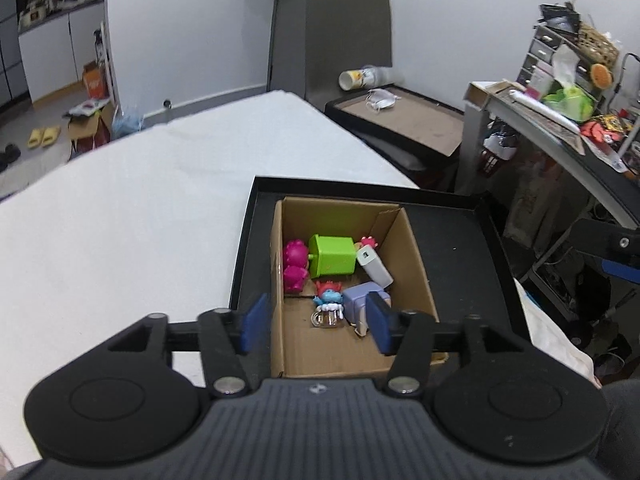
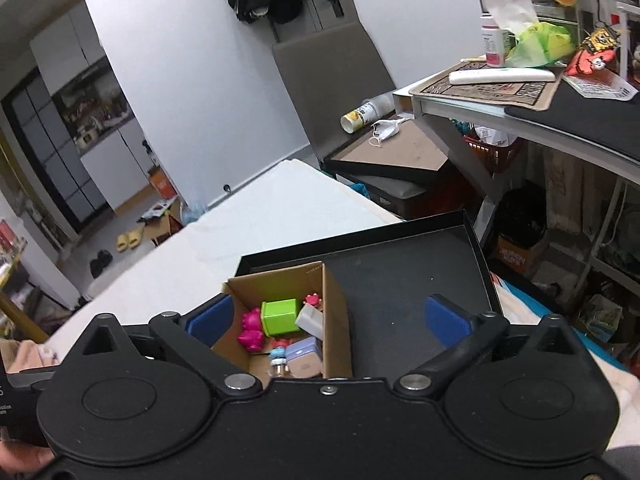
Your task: Organize rigid objects
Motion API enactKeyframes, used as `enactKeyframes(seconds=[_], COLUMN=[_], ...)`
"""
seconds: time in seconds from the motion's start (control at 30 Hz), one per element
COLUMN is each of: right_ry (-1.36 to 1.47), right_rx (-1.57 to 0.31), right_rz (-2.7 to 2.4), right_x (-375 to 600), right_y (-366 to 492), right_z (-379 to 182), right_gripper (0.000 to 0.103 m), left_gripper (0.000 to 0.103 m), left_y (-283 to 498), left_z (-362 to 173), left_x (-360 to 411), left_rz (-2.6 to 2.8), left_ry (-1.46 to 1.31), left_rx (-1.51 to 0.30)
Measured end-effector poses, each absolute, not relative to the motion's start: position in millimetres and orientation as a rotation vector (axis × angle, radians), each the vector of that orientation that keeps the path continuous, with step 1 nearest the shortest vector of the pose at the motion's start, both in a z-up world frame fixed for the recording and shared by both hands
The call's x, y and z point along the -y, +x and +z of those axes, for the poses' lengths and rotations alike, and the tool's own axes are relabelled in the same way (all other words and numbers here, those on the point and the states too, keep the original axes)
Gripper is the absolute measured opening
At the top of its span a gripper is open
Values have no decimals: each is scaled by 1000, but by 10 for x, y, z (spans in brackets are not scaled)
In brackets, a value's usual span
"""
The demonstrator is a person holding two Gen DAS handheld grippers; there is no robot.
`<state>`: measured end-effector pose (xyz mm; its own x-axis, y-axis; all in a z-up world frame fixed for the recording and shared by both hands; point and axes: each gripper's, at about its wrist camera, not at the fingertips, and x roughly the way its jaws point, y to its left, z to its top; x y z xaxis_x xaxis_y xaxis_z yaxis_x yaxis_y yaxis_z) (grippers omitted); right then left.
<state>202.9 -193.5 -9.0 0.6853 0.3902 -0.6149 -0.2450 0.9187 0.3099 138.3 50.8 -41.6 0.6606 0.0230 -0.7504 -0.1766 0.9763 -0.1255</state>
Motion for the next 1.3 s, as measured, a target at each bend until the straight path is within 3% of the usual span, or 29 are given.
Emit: enactKeyframes(seconds=[0.2, 0.67, 0.8, 1.3], right_ry=[211, 212, 207, 162], right_rx=[-719, -721, -720, -735], right_rz=[314, 313, 316, 289], right_x=[2053, 2231, 2234, 2204], right_y=[1852, 1468, 1388, 1062], right_z=[9, 255, 327, 442], right_gripper=[103, 103, 103, 103], left_gripper=[73, 75, 87, 97], left_y=[1169, 765, 652, 349], left_z=[-147, 197, 284, 459], left_x=[-362, -207, -192, -229], left_rz=[73, 42, 46, 57], left_ry=[-167, -154, -151, -158], left_rx=[-809, -793, -771, -751])
